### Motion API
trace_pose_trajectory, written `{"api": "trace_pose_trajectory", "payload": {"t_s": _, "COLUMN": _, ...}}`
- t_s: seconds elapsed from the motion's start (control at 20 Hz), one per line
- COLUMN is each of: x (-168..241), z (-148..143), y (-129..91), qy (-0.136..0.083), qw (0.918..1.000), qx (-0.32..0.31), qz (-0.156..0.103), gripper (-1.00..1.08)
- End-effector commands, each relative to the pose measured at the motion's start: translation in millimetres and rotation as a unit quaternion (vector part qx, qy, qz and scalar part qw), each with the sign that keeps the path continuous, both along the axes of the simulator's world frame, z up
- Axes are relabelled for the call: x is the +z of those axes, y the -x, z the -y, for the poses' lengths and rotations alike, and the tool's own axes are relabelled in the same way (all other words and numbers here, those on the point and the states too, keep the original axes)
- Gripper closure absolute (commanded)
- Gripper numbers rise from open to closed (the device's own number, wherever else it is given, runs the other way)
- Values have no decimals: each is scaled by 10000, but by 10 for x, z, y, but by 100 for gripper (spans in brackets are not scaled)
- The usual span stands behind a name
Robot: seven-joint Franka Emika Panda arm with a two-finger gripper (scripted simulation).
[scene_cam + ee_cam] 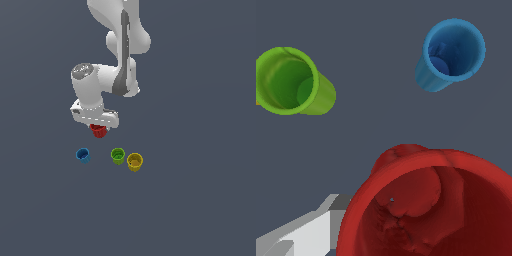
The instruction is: Pick up a designated object from a clutter of objects.
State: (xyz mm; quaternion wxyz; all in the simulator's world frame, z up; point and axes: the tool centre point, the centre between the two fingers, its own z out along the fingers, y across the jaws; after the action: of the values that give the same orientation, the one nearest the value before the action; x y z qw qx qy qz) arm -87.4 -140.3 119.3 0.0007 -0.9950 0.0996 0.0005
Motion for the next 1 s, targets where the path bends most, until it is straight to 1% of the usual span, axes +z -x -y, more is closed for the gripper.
{"api": "trace_pose_trajectory", "payload": {"t_s": 0.0, "x": 210, "z": 53, "y": 51, "qy": 2, "qw": 10000, "qx": -2, "qz": 10, "gripper": 108}}
{"api": "trace_pose_trajectory", "payload": {"t_s": 0.95, "x": 1924, "z": 487, "y": 481, "qy": 11, "qw": 10000, "qx": -8, "qz": 4, "gripper": 108}}
